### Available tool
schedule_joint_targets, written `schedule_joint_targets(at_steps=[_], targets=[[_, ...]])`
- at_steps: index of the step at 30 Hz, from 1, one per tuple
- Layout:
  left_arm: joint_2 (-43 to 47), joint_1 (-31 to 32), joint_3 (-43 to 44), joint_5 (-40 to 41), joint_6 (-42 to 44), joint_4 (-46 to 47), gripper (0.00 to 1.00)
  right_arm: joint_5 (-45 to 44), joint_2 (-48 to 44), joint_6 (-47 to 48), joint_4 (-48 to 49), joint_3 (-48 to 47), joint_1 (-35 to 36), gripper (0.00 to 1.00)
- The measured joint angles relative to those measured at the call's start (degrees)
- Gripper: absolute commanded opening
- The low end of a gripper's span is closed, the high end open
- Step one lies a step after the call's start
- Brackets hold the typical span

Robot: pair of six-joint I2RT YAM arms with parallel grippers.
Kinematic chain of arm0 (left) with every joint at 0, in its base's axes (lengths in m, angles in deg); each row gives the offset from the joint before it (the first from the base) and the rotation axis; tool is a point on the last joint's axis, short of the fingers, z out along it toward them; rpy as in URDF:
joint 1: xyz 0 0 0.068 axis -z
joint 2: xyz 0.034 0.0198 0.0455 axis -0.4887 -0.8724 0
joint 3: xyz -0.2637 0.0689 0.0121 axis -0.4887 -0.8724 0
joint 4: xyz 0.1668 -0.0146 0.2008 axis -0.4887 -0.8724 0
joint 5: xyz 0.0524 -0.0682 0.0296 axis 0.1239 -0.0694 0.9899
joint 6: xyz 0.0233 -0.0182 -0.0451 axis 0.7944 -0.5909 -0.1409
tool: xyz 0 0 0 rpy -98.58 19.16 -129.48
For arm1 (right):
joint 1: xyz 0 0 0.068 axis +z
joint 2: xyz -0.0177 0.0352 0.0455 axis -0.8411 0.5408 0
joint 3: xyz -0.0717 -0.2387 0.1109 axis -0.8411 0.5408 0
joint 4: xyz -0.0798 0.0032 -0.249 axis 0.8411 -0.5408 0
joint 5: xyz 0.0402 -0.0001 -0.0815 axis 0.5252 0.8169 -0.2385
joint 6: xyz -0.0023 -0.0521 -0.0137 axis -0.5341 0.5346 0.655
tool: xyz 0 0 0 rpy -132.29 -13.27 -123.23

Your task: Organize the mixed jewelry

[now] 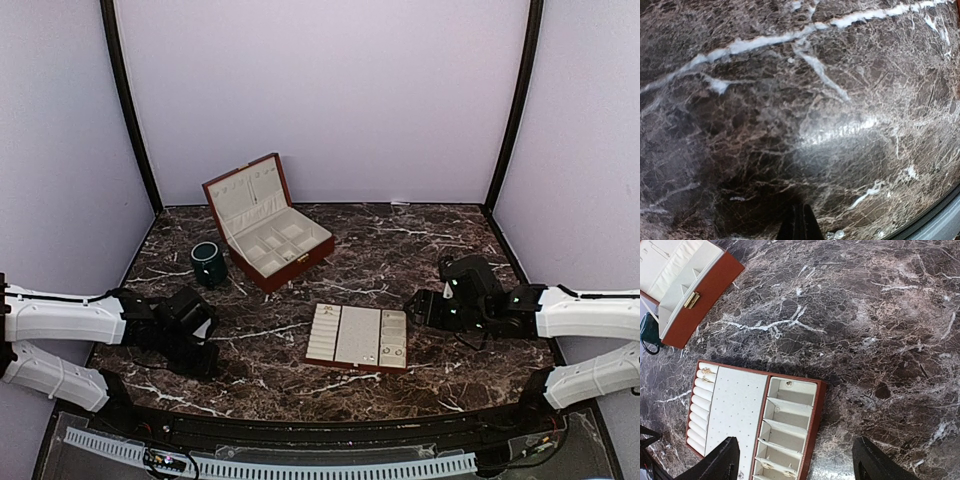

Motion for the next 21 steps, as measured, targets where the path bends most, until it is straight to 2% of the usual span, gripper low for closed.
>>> schedule_joint_targets(at_steps=[11, 21], targets=[[0.0, 0.0, 0.9, 1.3, 0.2, -0.6, 0.00, -0.7, -0.2, 0.3, -0.7, -0.1, 0.1, 0.79], [-0.2, 0.0, 8.3, 5.5, 4.8, 2.1, 0.00, -0.2, -1.7, 1.2, -1.7, -2.5, 0.2, 0.79]])
